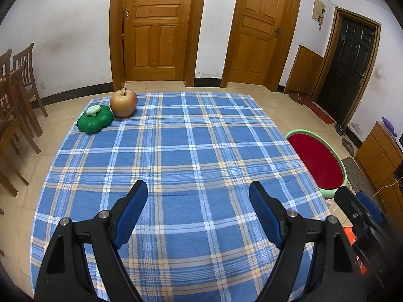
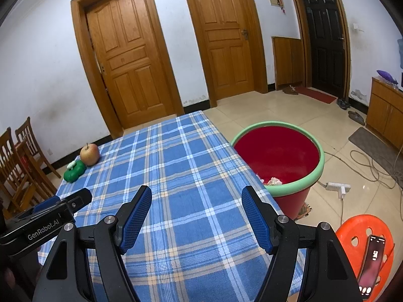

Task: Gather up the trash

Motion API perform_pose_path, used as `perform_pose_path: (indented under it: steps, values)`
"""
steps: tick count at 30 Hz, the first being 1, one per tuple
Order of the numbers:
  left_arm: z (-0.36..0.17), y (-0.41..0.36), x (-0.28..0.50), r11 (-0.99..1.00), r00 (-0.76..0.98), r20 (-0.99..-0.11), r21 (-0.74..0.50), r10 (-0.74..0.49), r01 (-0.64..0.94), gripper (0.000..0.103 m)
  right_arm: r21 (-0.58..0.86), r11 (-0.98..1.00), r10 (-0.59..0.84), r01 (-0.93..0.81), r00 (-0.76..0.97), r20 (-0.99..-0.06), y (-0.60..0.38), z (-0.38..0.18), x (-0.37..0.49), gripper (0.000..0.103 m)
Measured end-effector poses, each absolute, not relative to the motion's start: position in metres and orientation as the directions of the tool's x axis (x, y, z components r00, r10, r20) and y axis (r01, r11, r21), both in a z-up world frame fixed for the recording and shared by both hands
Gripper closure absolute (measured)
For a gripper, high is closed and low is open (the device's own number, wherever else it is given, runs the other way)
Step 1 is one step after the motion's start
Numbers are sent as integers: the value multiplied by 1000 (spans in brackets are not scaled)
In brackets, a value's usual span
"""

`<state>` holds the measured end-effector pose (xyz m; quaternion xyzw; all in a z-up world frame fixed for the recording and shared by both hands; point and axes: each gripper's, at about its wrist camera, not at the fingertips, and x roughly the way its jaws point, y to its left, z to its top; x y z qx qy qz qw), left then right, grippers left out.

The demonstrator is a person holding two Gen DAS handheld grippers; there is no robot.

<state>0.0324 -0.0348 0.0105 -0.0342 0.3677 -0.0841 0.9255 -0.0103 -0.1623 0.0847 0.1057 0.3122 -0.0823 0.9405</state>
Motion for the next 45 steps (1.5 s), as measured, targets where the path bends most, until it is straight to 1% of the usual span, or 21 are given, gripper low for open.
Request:
perform_pose_path:
  steps: [45]
  values:
    - [16,-32,27,982,724,-664,-133,-186,131,21,150,963,-93,225,796,-598,-162,87,-13,28]
